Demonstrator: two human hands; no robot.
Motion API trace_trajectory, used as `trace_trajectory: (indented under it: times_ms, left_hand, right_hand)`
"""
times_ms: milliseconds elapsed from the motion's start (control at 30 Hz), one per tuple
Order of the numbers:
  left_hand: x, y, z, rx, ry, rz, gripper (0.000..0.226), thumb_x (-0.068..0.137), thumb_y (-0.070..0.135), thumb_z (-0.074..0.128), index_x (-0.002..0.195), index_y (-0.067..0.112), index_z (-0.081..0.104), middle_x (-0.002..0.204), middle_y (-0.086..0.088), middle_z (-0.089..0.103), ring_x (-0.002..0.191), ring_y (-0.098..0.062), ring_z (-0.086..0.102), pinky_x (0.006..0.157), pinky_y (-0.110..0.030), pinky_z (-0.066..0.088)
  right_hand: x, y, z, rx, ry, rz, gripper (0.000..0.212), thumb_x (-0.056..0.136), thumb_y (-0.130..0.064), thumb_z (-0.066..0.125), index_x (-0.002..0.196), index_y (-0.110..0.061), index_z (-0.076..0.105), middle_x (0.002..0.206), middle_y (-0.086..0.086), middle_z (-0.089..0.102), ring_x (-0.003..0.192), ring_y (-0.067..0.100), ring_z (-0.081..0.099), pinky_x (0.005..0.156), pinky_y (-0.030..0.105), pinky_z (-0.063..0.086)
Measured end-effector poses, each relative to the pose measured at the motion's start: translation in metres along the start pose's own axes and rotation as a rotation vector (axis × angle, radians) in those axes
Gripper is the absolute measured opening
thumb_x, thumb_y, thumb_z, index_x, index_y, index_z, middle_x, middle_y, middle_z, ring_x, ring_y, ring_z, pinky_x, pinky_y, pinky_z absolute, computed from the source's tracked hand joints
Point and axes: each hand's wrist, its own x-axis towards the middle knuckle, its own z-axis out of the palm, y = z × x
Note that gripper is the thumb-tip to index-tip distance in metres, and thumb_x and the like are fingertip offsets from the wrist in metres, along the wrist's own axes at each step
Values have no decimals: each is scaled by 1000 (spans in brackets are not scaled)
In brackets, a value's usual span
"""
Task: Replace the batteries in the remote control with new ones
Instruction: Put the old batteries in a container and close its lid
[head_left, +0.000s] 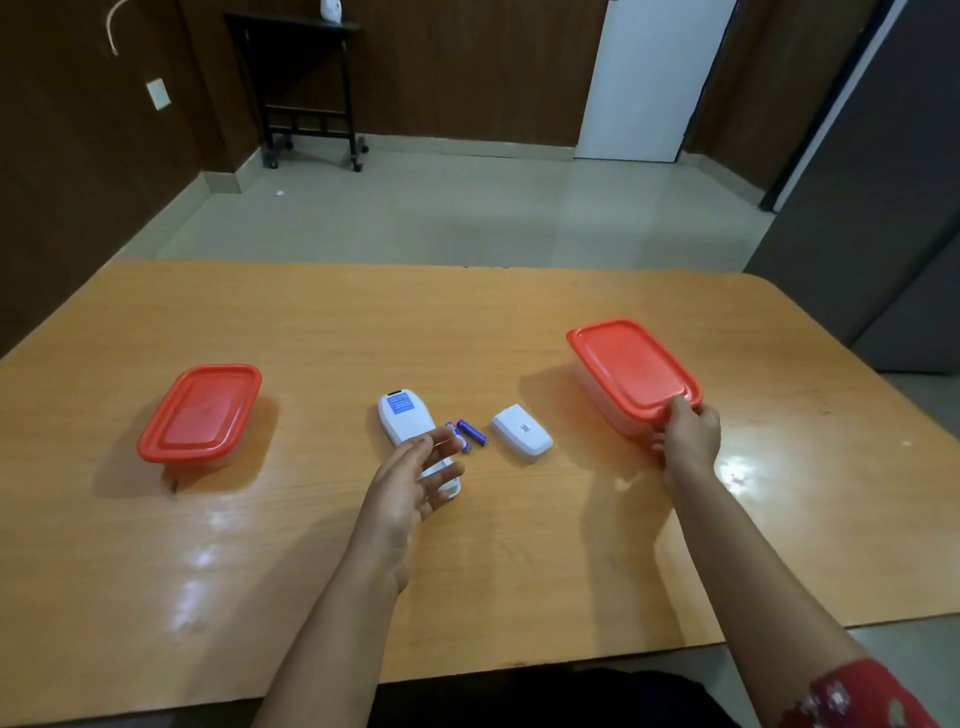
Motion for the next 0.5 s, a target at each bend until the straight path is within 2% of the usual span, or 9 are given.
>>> trace_trajectory:
  times_ms: [67, 133, 167, 233, 367, 433, 500]
  left_hand:
    - [-2, -4, 3, 46, -6, 40, 26, 98, 25, 43, 109, 19, 66, 106, 3, 71, 96, -16, 65, 89, -35, 50]
    - [-5, -10, 7, 136, -23, 118, 21, 96, 21, 48, 110, 23, 65, 113, 2, 68, 101, -16, 62, 95, -35, 46]
    - [-8, -15, 9, 187, -42, 163, 20, 94, 18, 53, 109, 26, 64, 115, 3, 66, 102, -15, 61, 94, -31, 46]
    - [-15, -26, 13, 266, -117, 220, 32, 87, 12, 63, 112, 32, 60, 120, 7, 62, 103, -10, 59, 88, -21, 46]
    - [-20, -56, 20, 434, -273, 221, 84, 67, 21, 74, 140, 32, 35, 140, 13, 45, 125, -3, 48, 100, -18, 41]
    - [-23, -66, 23, 533, -297, 232, 101, 63, 21, 79, 146, 33, 24, 146, 14, 37, 131, 4, 39, 99, -9, 37]
    - [-25, -71, 25, 591, -283, 257, 111, 59, 17, 84, 146, 38, 17, 148, 13, 35, 128, 14, 37, 96, -3, 33]
  right_hand:
    - [-12, 2, -19, -92, -29, -64, 38, 77, -36, 44, 104, -13, 57, 84, 6, 53, 57, 14, 43, 52, 27, 34]
    - [-31, 0, -38, -126, -140, -99, 19, 87, -26, 41, 84, -16, 56, 71, 3, 48, 57, 14, 39, 51, 27, 30]
    - [-39, 0, -48, -146, -192, -121, 21, 91, -20, 38, 79, -17, 55, 66, 1, 44, 56, 15, 37, 50, 26, 29]
    - [-54, -1, -64, -193, -284, -173, 25, 94, -14, 35, 85, -16, 58, 66, 1, 45, 59, 16, 40, 51, 26, 32]
    - [-64, 1, -75, -338, -428, -239, 26, 97, -13, 35, 95, -19, 60, 81, 2, 58, 76, 16, 53, 64, 31, 45]
    - [-67, 3, -75, -399, -504, -260, 26, 97, -15, 36, 100, -22, 61, 91, -1, 62, 85, 12, 55, 72, 35, 49]
    - [-67, 6, -74, -424, -559, -264, 26, 96, -15, 37, 99, -26, 61, 95, -4, 62, 89, 11, 55, 77, 36, 49]
